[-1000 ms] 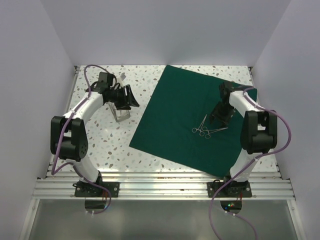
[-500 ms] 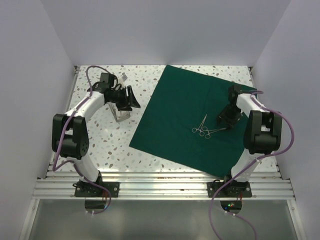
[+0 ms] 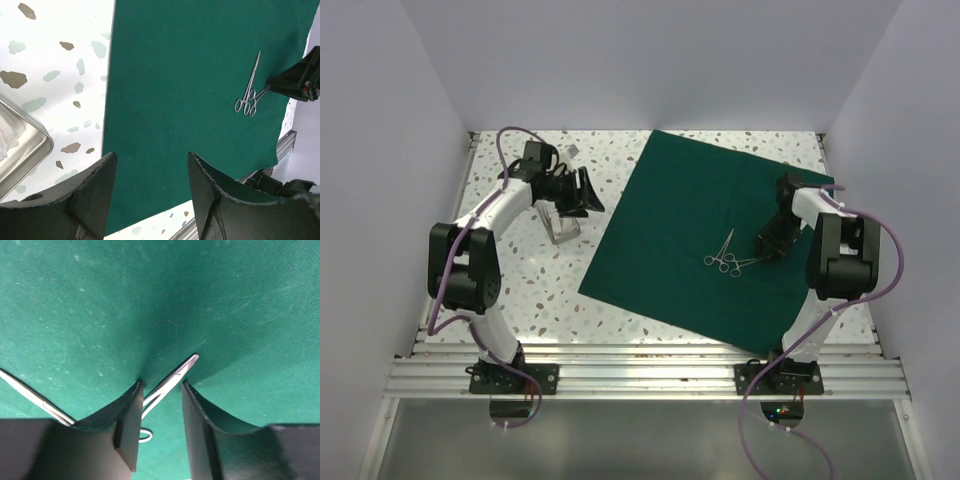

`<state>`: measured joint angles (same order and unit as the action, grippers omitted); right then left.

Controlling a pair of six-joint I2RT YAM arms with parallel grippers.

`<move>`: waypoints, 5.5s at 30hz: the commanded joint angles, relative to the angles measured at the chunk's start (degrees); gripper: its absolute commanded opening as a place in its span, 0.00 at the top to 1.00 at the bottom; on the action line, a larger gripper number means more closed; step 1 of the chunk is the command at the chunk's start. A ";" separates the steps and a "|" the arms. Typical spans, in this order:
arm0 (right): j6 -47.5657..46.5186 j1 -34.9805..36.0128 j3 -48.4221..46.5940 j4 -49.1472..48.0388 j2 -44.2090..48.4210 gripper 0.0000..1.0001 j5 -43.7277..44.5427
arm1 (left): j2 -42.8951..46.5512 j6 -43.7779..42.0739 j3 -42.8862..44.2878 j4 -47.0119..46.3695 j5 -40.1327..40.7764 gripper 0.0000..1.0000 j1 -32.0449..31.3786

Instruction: Prepare the surgical pack

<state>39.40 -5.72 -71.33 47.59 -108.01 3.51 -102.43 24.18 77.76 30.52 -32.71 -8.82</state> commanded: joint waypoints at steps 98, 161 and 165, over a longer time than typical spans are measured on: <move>-6.17 18.37 -22.89 -1.10 0.69 0.30 -20.29 | -11.19 1.39 0.02 -3.19 -8.95 1.00 16.82; -6.09 14.77 -22.36 6.73 -15.04 0.53 1.59 | -3.74 -1.07 4.07 3.75 -3.15 0.45 5.30; -5.56 14.68 -21.40 6.46 -15.48 0.62 1.50 | -4.18 -1.25 4.77 3.84 -3.50 0.45 5.22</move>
<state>33.80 8.88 -93.67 55.42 -122.67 5.56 -106.15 23.18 79.96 35.46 -34.70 -3.73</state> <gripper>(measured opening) 0.391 0.553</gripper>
